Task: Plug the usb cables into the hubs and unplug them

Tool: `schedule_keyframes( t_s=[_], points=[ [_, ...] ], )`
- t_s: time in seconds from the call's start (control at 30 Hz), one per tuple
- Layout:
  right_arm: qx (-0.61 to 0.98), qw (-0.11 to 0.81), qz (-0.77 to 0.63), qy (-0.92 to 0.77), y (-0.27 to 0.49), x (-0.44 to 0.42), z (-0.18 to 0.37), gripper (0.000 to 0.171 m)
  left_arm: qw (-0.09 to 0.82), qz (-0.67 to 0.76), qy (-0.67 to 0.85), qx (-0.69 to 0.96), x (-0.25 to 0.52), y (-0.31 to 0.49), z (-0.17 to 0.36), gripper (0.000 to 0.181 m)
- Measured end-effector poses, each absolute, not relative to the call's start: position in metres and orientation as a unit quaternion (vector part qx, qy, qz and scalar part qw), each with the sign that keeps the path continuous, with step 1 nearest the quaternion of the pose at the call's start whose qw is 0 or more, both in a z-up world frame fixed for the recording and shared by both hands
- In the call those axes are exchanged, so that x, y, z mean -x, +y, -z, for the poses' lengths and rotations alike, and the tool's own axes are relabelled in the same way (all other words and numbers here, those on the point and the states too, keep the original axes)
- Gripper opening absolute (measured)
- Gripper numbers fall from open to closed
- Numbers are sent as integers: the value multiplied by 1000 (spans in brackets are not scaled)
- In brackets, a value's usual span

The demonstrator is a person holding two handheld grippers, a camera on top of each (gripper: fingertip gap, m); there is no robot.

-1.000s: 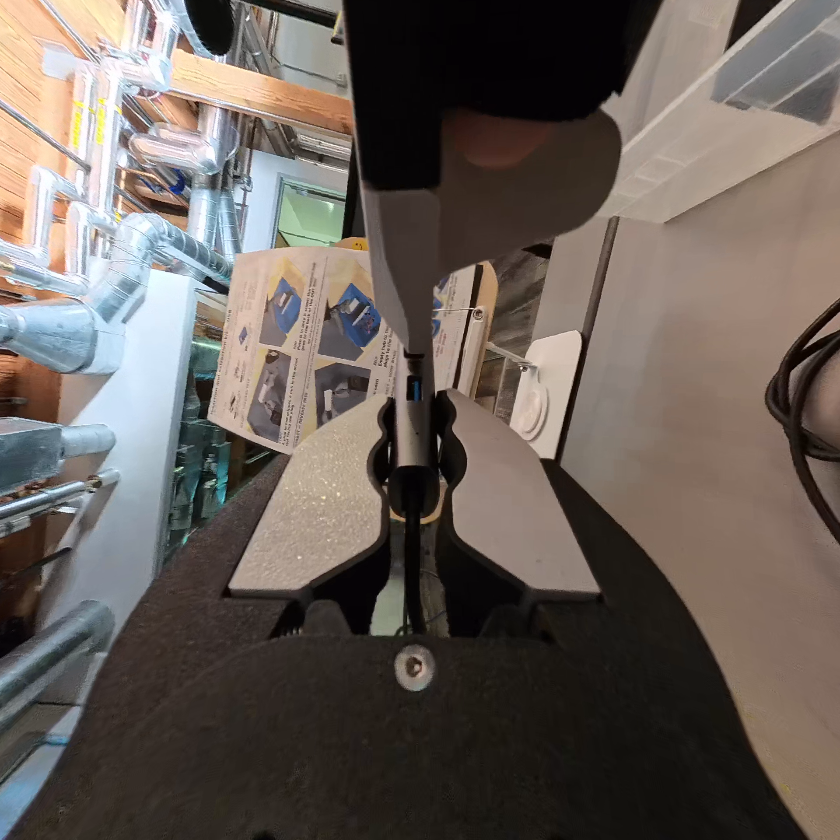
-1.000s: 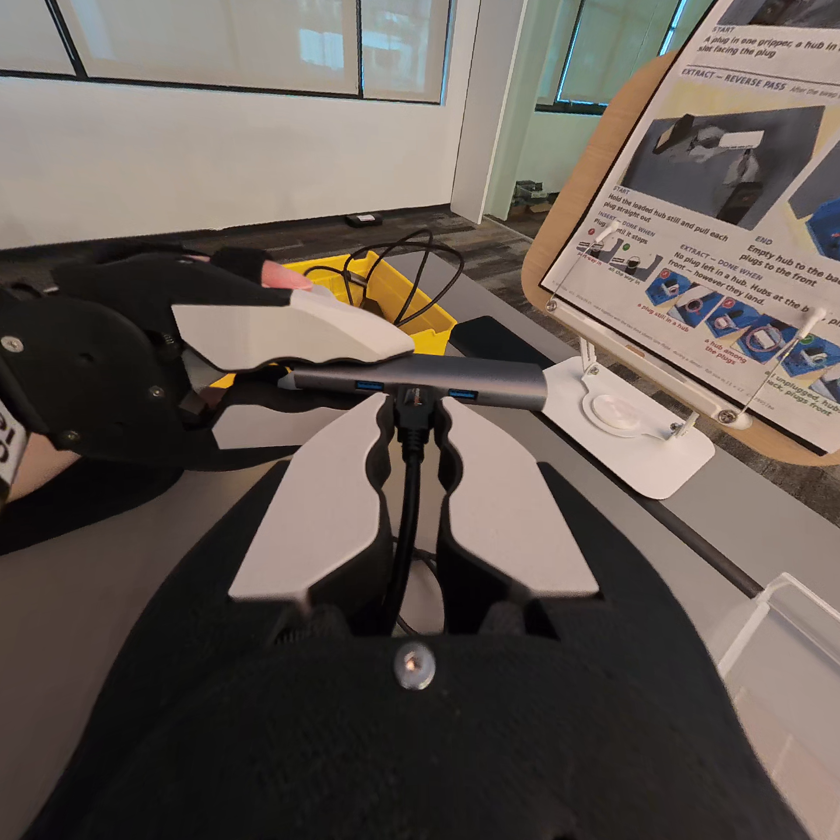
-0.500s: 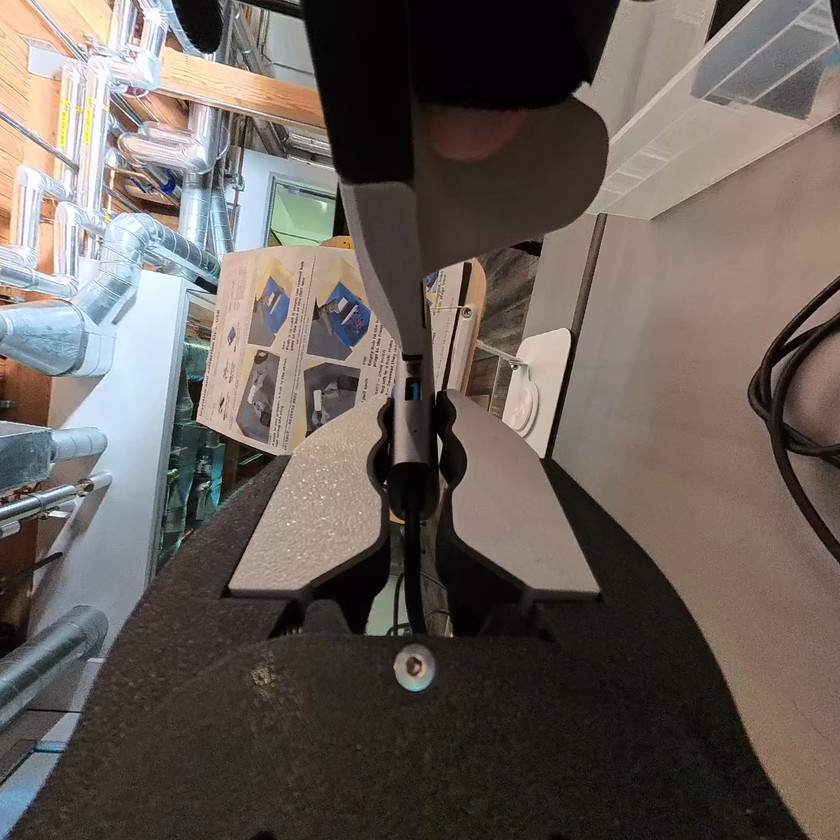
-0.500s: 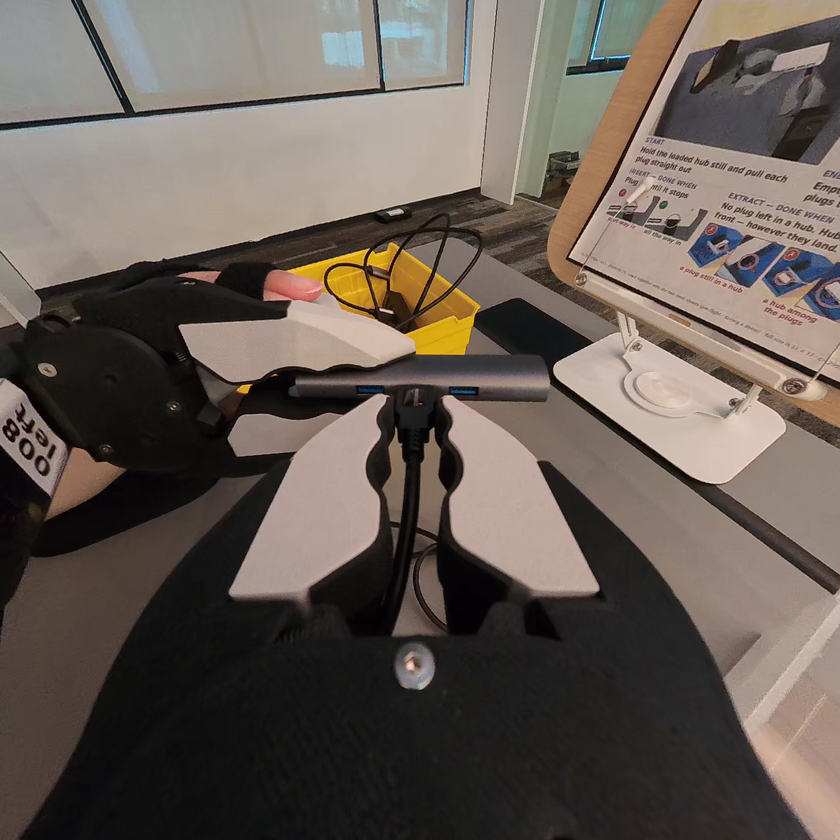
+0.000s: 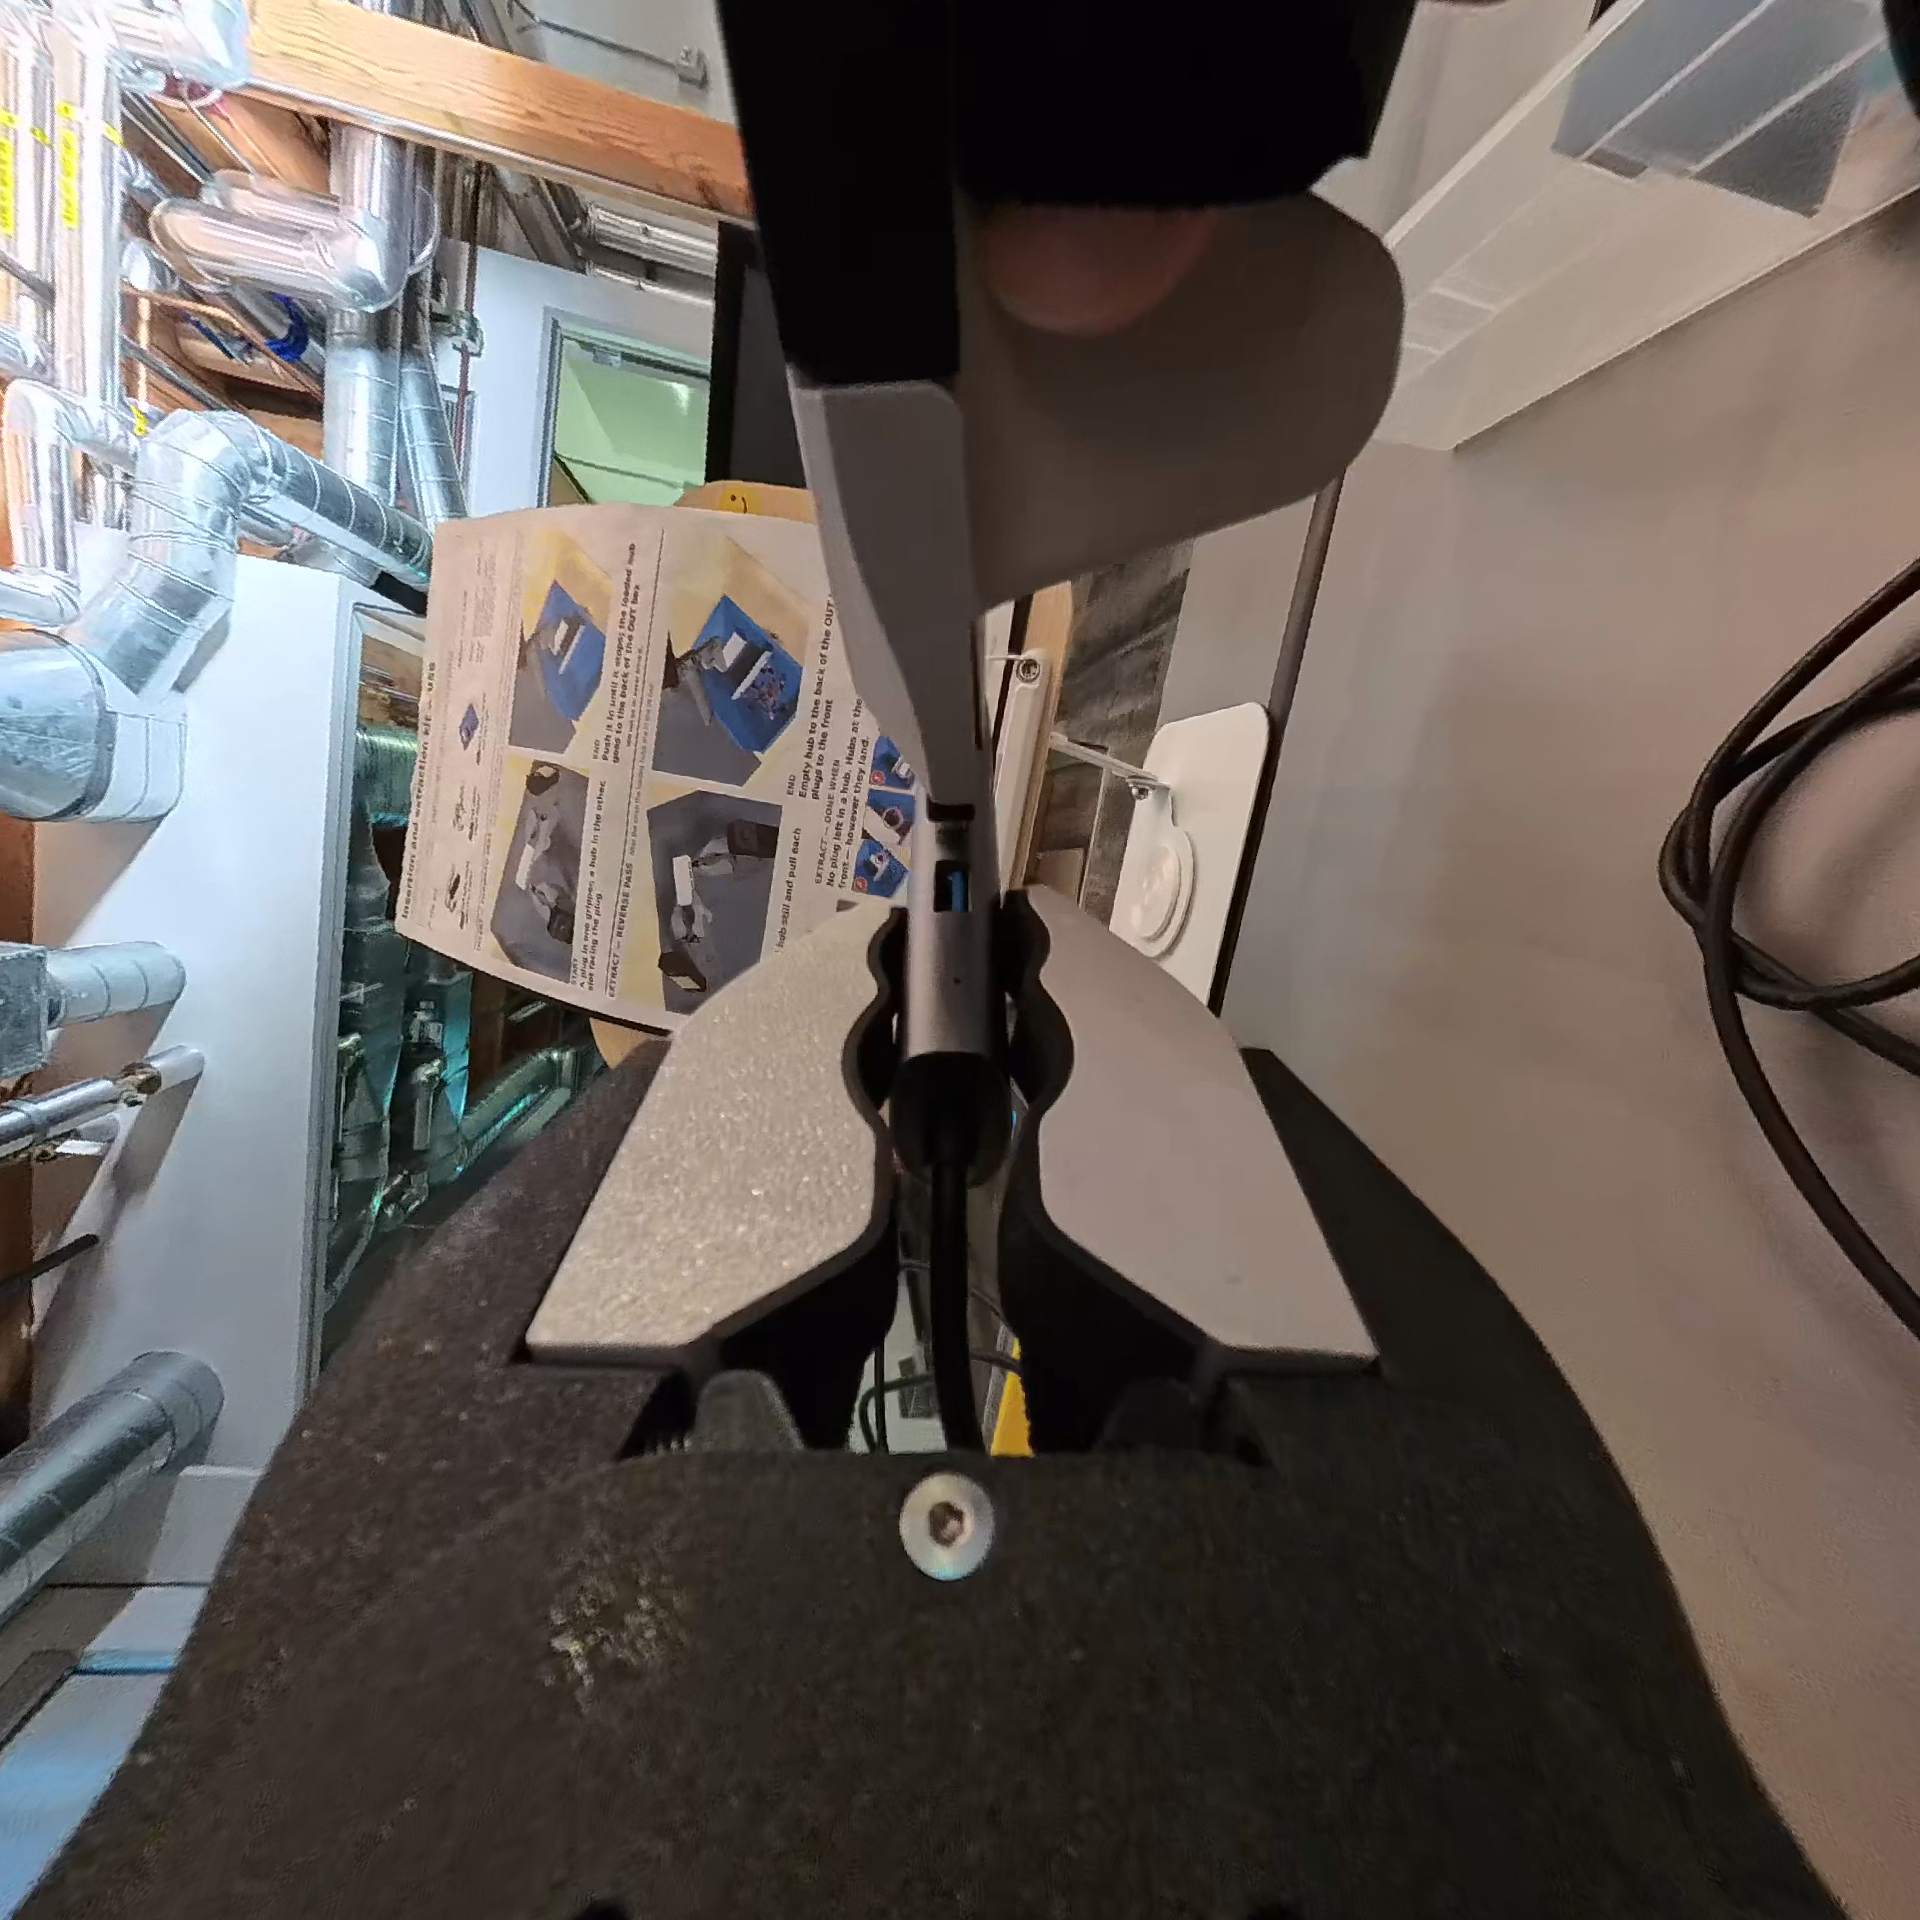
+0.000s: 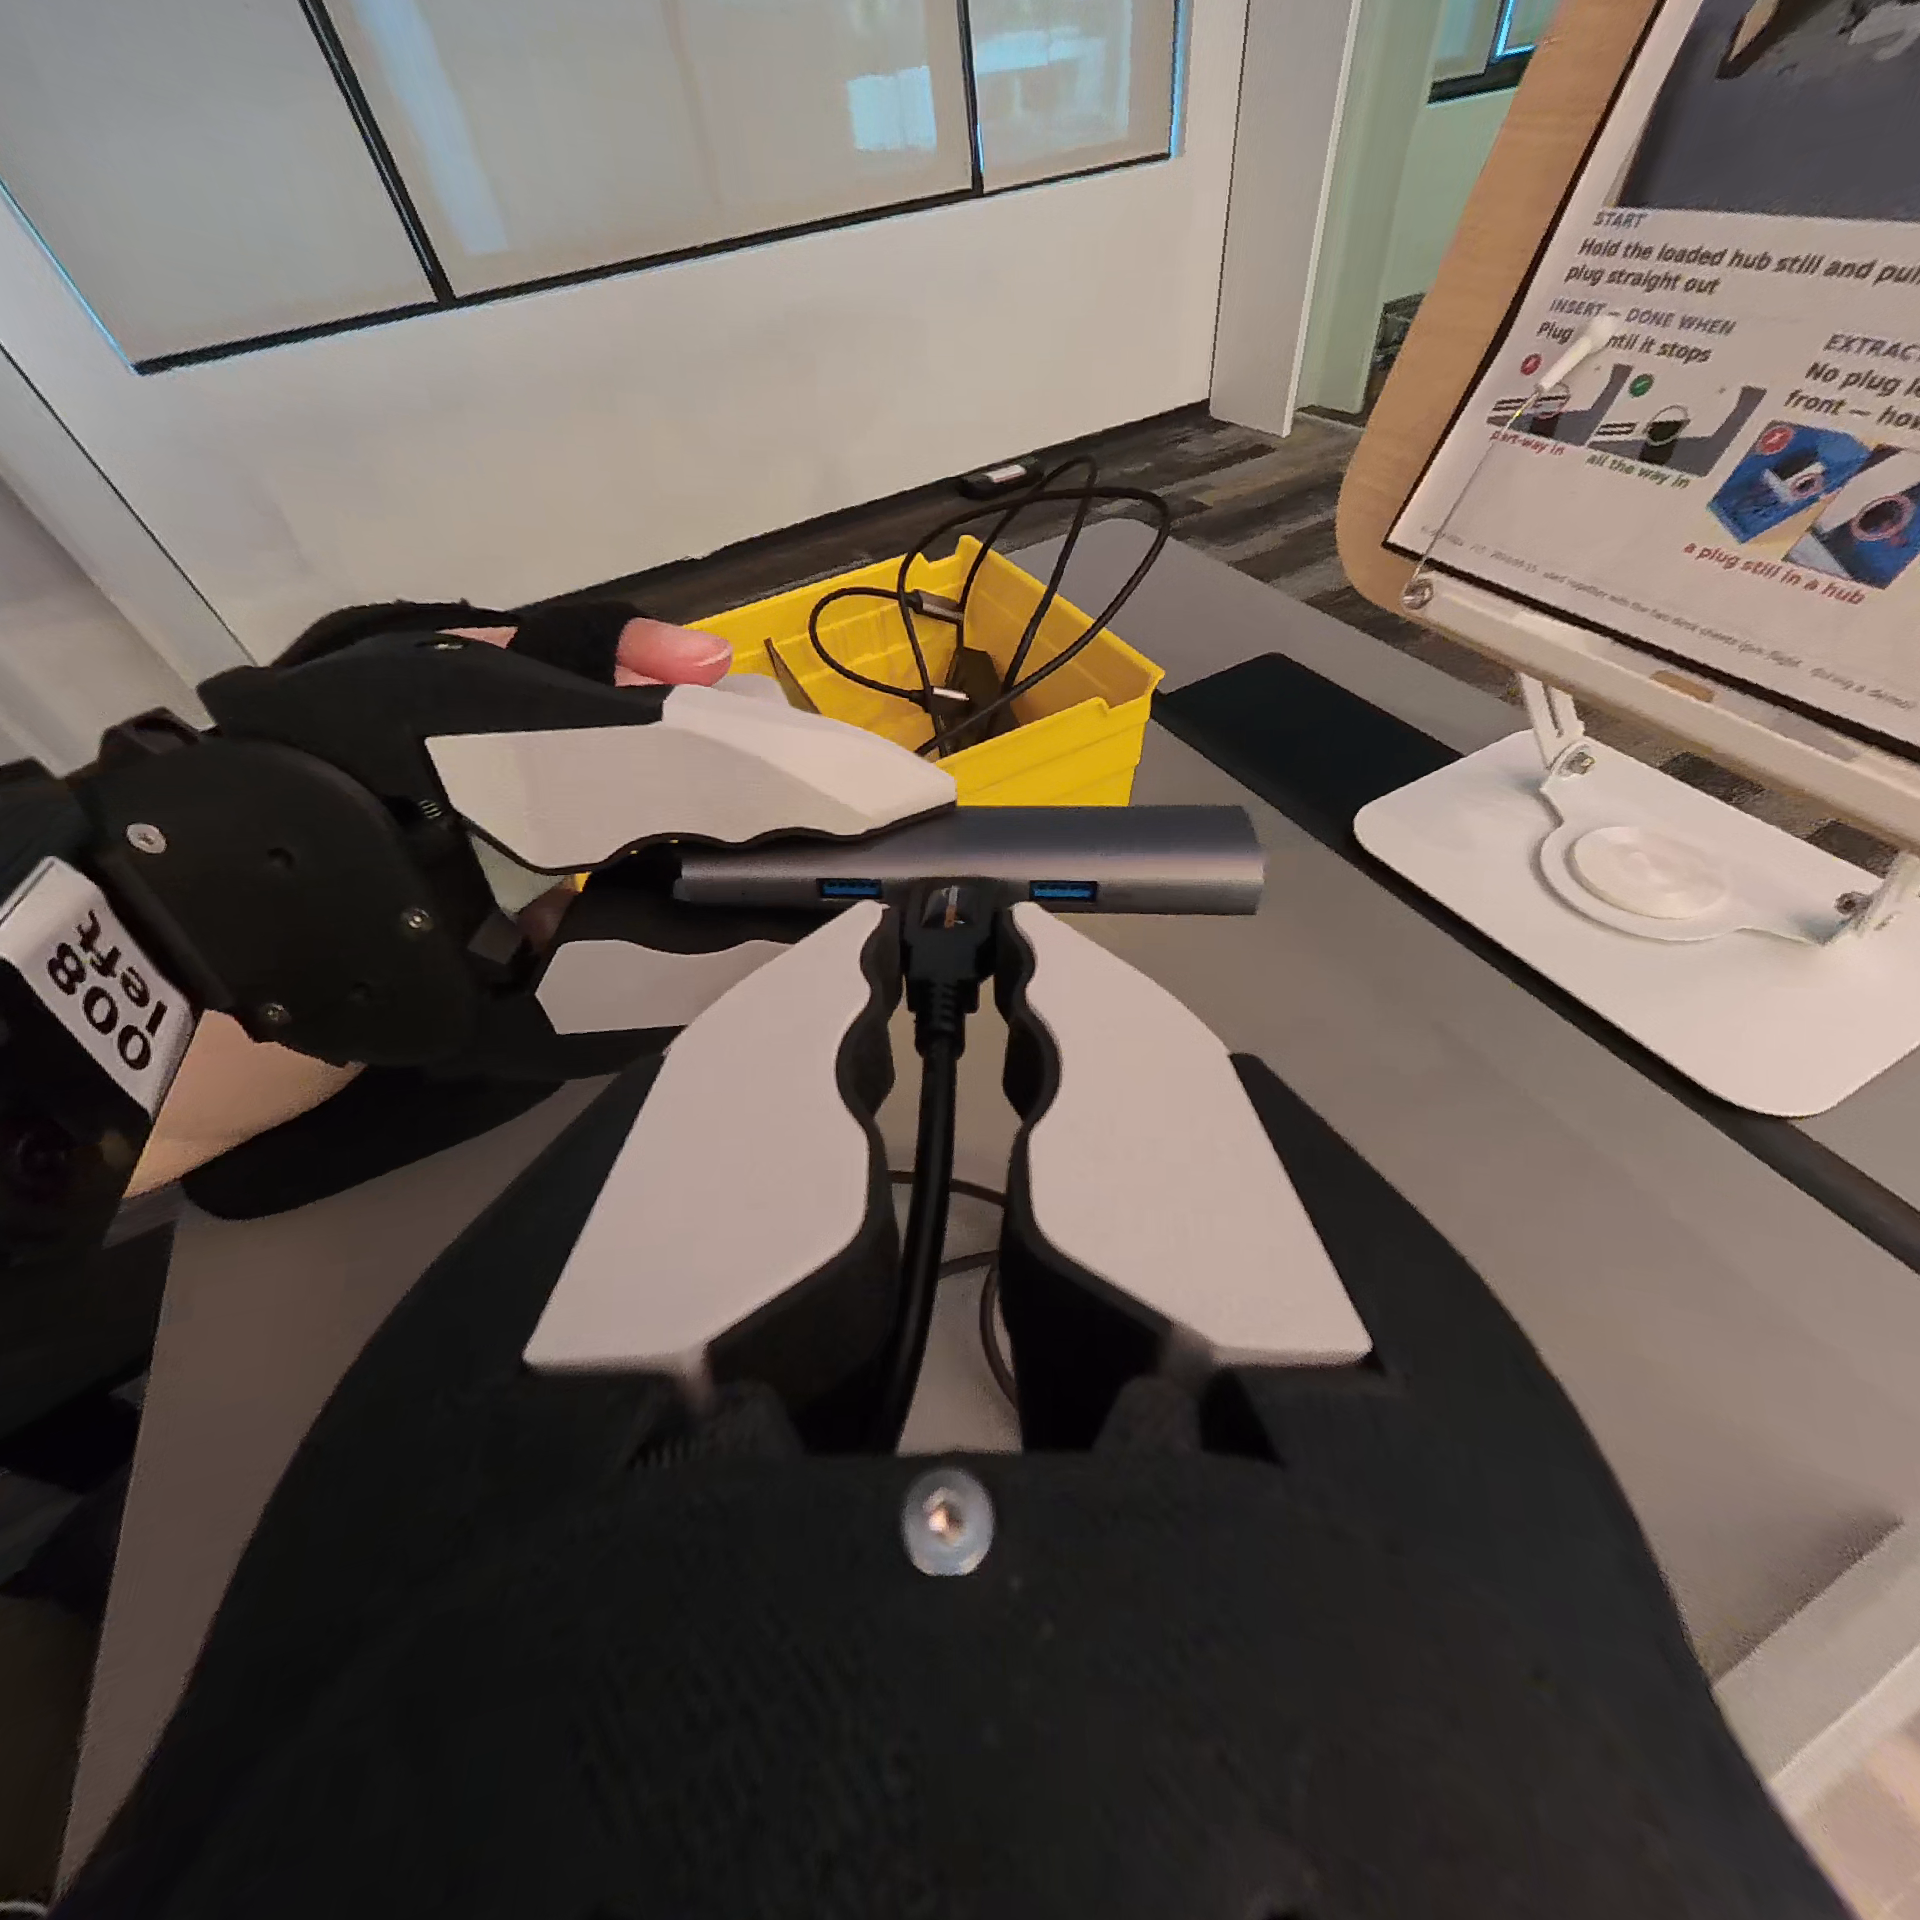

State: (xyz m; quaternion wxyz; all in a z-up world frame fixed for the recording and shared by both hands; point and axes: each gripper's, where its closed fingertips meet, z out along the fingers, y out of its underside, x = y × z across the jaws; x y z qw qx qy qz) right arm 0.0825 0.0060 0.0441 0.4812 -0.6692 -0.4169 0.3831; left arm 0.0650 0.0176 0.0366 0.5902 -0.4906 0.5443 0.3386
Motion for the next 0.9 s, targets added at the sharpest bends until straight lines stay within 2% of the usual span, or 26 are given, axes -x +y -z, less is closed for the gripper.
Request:
schedule_keyframes(
  t_s=[0.33,0.5,0.67,0.9],
  points=[
    [680,527,-283,-424,6,-81,-43,17,573,-355,532,513,-60,21,-33,18],
    [671,529,-290,-431,3,-85,-52,17,609,-334,527,490,-67,17,-41,18],
    [663,521,-310,-439,-1,-85,-55,17,632,-222,527,523,-73,10,-44,25],
    [658,506,-333,-448,-5,-86,-56,17,640,-235,563,467,-79,4,-45,20]
  ],
)
